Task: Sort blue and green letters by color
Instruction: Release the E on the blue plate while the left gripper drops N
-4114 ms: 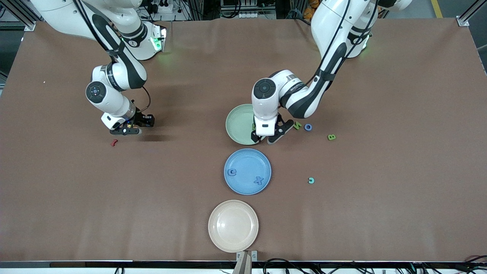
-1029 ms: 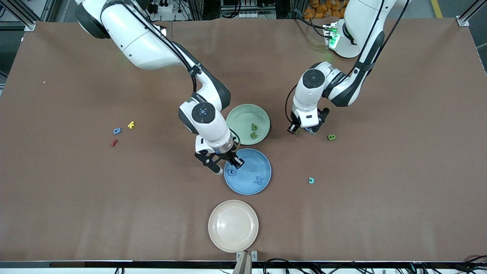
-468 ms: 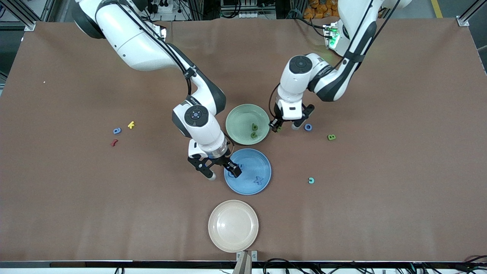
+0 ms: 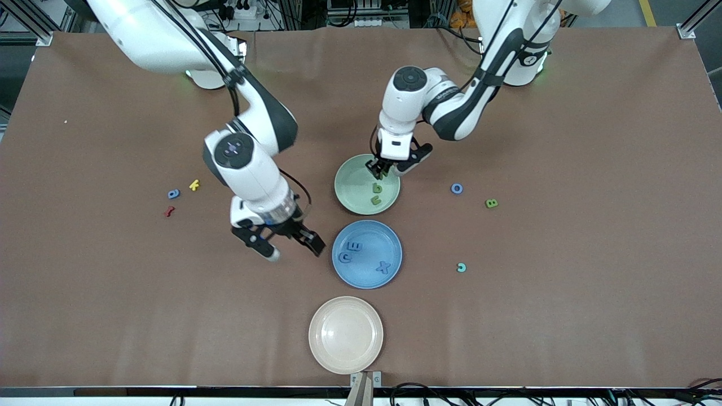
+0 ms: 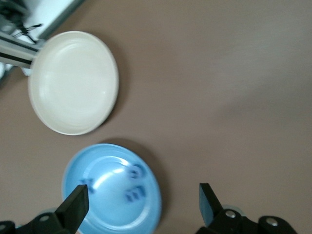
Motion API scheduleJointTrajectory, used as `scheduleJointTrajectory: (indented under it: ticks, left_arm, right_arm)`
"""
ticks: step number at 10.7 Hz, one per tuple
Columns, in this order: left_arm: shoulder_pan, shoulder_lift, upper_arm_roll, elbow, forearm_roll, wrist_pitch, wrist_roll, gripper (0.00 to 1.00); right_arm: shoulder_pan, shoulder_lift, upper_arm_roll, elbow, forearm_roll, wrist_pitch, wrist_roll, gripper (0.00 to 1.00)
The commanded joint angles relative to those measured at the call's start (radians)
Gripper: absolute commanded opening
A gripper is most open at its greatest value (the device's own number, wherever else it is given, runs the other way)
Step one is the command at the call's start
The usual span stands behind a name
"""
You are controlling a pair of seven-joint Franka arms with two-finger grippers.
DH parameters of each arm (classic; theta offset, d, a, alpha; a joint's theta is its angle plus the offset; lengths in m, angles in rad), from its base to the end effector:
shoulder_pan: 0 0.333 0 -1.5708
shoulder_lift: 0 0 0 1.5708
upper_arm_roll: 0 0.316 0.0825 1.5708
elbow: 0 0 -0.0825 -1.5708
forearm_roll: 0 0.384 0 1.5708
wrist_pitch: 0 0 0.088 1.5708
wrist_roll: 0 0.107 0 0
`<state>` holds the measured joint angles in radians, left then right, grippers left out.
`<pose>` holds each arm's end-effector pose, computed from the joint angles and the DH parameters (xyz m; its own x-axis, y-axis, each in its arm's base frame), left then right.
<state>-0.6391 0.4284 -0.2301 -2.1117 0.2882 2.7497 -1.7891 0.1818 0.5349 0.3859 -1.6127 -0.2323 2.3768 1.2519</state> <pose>0.3806 -0.4638 0.2365 0.7652 0.6434 0.0223 0.6223 -0.7481 0.2303 0.6195 0.3440 0.3609 0.8074 -0.5829 0.0909 -0.5472 -0.7975 -0.2542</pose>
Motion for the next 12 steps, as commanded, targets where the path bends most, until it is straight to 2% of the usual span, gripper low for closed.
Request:
scheduleJointTrajectory:
  ticks: [1, 3, 5, 9, 11, 12]
  left_arm:
    - [-0.031, 0.036, 0.009, 0.041, 0.084, -0.013, -0.009, 0.99]
    - [-0.024, 0.032, 0.008, 0.041, 0.095, -0.05, -0.012, 1.0]
    - [-0.011, 0.018, 0.011, 0.041, 0.095, -0.077, -0.012, 1.0]
    - [0.099, -0.023, 0.014, 0.041, 0.098, -0.16, 0.039, 1.0]
    - [0.163, -0.026, 0.011, 0.035, 0.1, -0.195, 0.103, 1.0]
    - [0.192, -0.026, 0.011, 0.024, 0.1, -0.203, 0.14, 1.0]
  right_arm:
    - [-0.128, -0.219, 0.057, -0.255, 0.034, -0.185, -0.162, 1.0]
    - [-0.201, -0.31, 0.056, -0.385, 0.07, -0.228, -0.347, 1.0]
    - [-0.238, -0.407, 0.021, -0.496, 0.097, -0.244, -0.518, 1.0]
    - [-0.341, -0.48, -0.07, -0.575, 0.108, -0.294, -0.964, 1.0]
    - [-0.358, -0.486, -0.163, -0.595, 0.192, -0.291, -1.185, 1.0]
    - [-0.358, -0.493, -0.191, -0.622, 0.202, -0.28, -1.244, 1.0]
